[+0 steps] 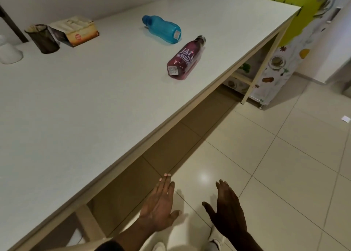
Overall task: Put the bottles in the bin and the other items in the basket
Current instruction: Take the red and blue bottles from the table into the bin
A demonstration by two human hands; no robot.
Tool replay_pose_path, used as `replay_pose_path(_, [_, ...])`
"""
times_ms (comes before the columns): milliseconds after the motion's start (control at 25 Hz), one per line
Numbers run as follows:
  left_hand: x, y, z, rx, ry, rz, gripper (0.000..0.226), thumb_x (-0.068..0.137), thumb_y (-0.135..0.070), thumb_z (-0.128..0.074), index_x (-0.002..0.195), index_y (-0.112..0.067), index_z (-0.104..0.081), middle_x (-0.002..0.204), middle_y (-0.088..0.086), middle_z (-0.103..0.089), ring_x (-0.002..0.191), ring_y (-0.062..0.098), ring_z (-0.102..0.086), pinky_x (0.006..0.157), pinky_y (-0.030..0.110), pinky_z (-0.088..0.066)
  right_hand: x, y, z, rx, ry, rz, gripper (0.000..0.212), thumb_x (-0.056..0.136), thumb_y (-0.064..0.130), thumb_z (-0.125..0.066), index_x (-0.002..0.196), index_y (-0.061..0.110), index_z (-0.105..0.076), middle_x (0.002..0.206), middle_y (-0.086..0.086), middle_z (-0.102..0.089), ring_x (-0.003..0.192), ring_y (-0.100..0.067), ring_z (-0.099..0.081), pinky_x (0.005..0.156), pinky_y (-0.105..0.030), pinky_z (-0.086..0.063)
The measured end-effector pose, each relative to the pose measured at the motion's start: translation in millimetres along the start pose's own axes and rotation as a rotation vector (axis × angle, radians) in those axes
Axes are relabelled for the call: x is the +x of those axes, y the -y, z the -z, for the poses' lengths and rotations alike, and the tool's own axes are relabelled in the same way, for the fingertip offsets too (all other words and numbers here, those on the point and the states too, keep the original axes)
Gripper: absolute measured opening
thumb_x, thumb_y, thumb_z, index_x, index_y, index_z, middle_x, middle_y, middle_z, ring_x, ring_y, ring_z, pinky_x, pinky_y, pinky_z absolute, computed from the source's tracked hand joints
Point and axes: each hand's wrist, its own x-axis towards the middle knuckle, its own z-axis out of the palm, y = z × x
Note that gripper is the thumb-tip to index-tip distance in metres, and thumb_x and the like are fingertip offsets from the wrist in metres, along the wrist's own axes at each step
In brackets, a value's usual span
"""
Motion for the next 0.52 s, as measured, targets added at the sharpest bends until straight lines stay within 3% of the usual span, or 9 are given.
replay_pose_path(120, [46,-37,19,0.047,-0.010,0.046,0.109,0.096,-0.079,-0.030,0.167,-0.002,0.000,0.175,0.021,0.017,0.163,0.035,0.015,0.129,0.046,0.010,48,-47,23,-0.017,-0.017,0.083,0.097,0.090,0.075,-0.041,0.152,0.001,-0.045,0.157,-0.019,-0.045,0.148,-0.036,-0.041,0.120,-0.046,-0.037])
replay_pose_path(280, [99,-84,48,0.058,-0.065,0.119,0.111,0.095,-0.082,-0.025,0.167,-0.001,-0.002,0.176,0.021,0.011,0.164,0.035,0.012,0.131,0.046,0.006,106,-99,54,-0.029,0.020,0.184,0.087,0.091,0.062,-0.055,0.152,0.001,-0.042,0.159,-0.020,-0.042,0.149,-0.034,-0.038,0.122,-0.045,-0.034])
replay_pose_path(520, [173,-123,93,0.099,-0.061,0.201,0.110,0.097,-0.082,-0.023,0.167,0.000,-0.001,0.175,0.023,0.013,0.164,0.036,0.015,0.134,0.051,-0.005,186,-160,88,-0.024,-0.061,0.277,0.084,0.095,0.059,-0.057,0.150,-0.003,-0.044,0.156,-0.023,-0.045,0.147,-0.037,-0.041,0.120,-0.050,-0.038])
